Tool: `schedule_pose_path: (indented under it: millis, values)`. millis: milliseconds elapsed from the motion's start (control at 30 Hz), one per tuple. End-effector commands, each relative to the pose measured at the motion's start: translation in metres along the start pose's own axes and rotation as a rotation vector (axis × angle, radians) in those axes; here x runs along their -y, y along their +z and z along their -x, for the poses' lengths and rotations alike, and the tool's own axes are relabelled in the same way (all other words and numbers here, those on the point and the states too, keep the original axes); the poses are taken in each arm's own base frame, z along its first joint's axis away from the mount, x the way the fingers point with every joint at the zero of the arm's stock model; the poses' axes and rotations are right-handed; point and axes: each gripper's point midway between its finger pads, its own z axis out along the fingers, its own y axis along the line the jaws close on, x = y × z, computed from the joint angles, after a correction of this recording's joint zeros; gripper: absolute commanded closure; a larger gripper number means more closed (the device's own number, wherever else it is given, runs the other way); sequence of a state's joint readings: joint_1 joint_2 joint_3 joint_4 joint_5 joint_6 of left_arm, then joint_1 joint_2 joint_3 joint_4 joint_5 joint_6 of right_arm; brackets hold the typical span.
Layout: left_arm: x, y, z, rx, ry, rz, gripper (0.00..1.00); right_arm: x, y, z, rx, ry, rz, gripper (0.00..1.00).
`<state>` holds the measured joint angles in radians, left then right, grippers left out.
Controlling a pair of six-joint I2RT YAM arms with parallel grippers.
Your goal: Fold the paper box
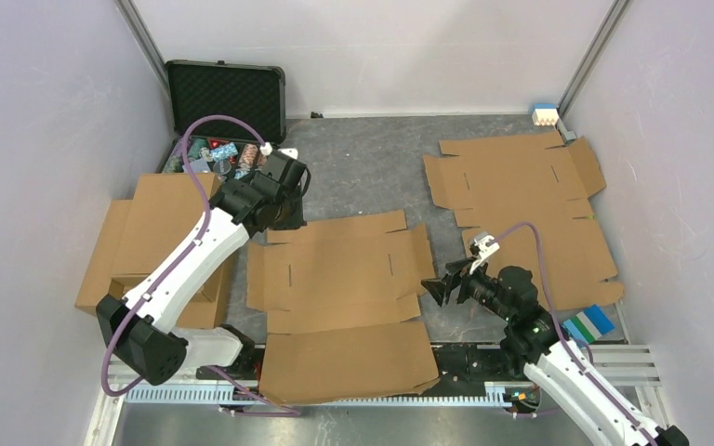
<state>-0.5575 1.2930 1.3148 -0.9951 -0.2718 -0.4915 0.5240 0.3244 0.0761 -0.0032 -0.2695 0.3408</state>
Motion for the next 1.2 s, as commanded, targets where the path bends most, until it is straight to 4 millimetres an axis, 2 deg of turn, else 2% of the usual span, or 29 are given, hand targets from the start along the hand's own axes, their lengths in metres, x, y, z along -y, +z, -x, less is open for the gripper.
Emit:
schedule_pose_path:
  millis: [0,133,267,333,400,433,500,567,600,633,667,700,767,867,967,1067,1167]
  values:
    - [-0.004,-0.006,-0.01,-0.001,0.037,-0.029,0.91,0.013,0.0,0.025,0.001,-0.049,-0.103,0.07]
    - [-0.002,-0.005,-0.024,-0.024,0.029,-0.066,0.9,0.036,0.005,0.032,-0.059,-0.025,-0.253,0.05]
    - [-0.002,-0.011,-0.032,-0.027,0.02,-0.094,0.88,0.05,0.018,0.035,-0.138,-0.004,-0.337,0.07]
    - [-0.002,-0.013,-0.035,-0.026,0.015,-0.11,0.87,0.052,0.029,0.034,-0.178,0.007,-0.345,0.09]
    - [-0.001,-0.016,-0.038,-0.03,0.014,-0.124,0.86,0.055,0.041,0.029,-0.218,0.025,-0.351,0.15]
    - [-0.001,-0.016,-0.039,-0.03,0.014,-0.126,0.85,0.056,0.047,0.03,-0.221,0.036,-0.353,0.22]
    - [-0.002,-0.016,-0.041,-0.034,0.014,-0.125,0.85,0.058,0.061,0.025,-0.23,0.06,-0.348,0.42]
    - [-0.003,-0.014,-0.043,-0.038,0.014,-0.12,0.85,0.058,0.073,0.023,-0.232,0.079,-0.33,0.55]
    - [-0.003,-0.014,-0.043,-0.038,0.014,-0.12,0.85,0.054,0.079,0.024,-0.233,0.084,-0.305,0.65]
    - [-0.003,-0.013,-0.044,-0.041,0.014,-0.119,0.85,0.052,0.085,0.028,-0.234,0.082,-0.288,0.83]
    - [-0.003,-0.013,-0.044,-0.044,0.012,-0.122,0.85,0.051,0.091,0.036,-0.229,0.076,-0.28,0.94]
    - [-0.002,-0.014,-0.045,-0.045,0.011,-0.127,0.85,0.051,0.094,0.043,-0.223,0.071,-0.284,1.0]
    - [-0.001,-0.015,-0.045,-0.046,0.011,-0.136,0.85,0.053,0.096,0.068,-0.176,0.047,-0.314,1.0]
    - [0.001,-0.017,-0.046,-0.044,0.005,-0.147,0.85,0.071,0.08,0.106,-0.066,0.03,-0.466,1.0]
    - [0.007,-0.015,-0.049,-0.042,-0.016,-0.184,0.84,0.096,0.043,0.134,0.087,0.085,-0.67,1.0]
    - [0.02,-0.009,-0.06,-0.071,-0.041,-0.258,0.81,0.121,-0.001,0.132,0.184,0.173,-0.871,1.0]
    - [0.03,0.001,-0.076,-0.115,-0.065,-0.313,0.71,0.136,-0.035,0.12,0.252,0.235,-1.01,1.0]
